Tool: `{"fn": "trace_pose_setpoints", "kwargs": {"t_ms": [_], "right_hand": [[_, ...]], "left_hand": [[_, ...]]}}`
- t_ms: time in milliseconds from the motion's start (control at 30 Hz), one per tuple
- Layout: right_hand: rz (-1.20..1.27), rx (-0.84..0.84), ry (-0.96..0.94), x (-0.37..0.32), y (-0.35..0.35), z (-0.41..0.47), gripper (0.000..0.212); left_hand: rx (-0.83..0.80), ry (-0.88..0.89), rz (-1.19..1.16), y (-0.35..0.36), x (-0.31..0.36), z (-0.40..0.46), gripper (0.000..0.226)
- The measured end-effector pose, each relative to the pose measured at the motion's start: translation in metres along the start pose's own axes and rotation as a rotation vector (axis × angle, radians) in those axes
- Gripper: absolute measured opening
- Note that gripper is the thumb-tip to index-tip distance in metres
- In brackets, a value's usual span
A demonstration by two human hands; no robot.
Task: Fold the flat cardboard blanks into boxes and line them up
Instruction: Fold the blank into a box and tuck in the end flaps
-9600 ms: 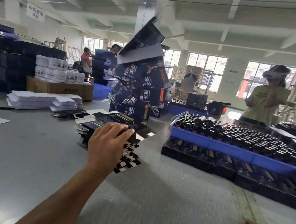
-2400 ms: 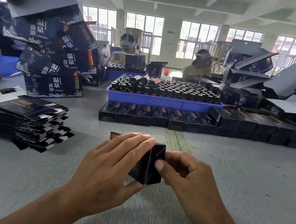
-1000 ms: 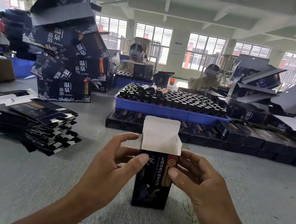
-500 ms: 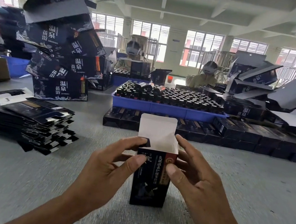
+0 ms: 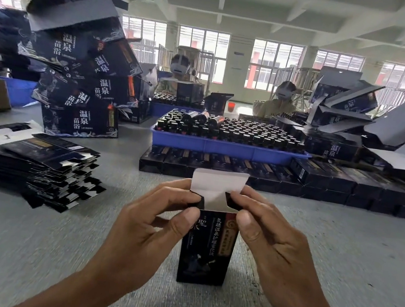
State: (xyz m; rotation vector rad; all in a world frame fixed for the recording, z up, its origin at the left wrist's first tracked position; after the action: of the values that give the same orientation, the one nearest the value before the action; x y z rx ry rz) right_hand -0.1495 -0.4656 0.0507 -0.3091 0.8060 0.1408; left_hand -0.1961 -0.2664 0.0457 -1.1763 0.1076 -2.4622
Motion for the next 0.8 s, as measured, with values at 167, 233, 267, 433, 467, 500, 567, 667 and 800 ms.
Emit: {"fn": "trace_pose_setpoints", "kwargs": {"t_ms": [167, 233, 267, 433, 467, 500, 567, 667, 800], "right_hand": [[0.059, 0.041, 0.02, -0.003, 0.0, 0.0, 0.023], [0.059, 0.055, 0.025, -0.003, 0.001, 0.0, 0.019], [0.062, 0.059, 0.027, -0.003, 0.001, 0.0, 0.018], [0.106, 0.069, 0.036, -0.002, 0.001, 0.0, 0.026], [0.109, 0.074, 0.041, -0.003, 0.0, 0.0, 0.031], [0.108, 0.074, 0.039, -0.004, -0.001, 0.0, 0.034], [0.098, 0.064, 0.025, -0.007, -0.001, 0.0, 0.034], [0.057, 0.069, 0.004, -0.012, 0.0, 0.0, 0.024], [0.057, 0.099, -0.006, -0.015, 0.0, 0.0, 0.027]], "left_hand": [[0.0, -0.015, -0.016, 0.0, 0.003, 0.0, 0.016], [0.006, -0.026, -0.013, -0.001, 0.003, 0.0, 0.015], [0.008, -0.026, -0.013, -0.001, 0.003, 0.0, 0.016], [0.012, -0.033, -0.004, 0.0, 0.004, 0.0, 0.016], [0.014, -0.035, -0.001, 0.0, 0.003, 0.0, 0.014], [0.017, -0.035, 0.007, 0.0, 0.003, 0.0, 0.013], [0.023, -0.029, 0.024, 0.0, 0.004, 0.0, 0.017], [0.004, -0.023, 0.033, 0.001, 0.006, 0.0, 0.025], [0.0, -0.038, -0.007, 0.001, 0.008, 0.0, 0.025]]}}
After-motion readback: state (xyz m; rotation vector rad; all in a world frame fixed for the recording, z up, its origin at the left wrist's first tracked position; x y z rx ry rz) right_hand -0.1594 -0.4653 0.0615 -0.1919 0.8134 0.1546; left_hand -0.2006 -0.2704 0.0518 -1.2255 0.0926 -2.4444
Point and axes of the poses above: each hand's wrist, its own z-axis towards the middle knuckle, its own y-axis out of the palm, x = y × z, the point moved 1 cm from there along z, towards the middle knuckle, and after that the axes turned 5 degrees about -y, right-handed, at the moved point
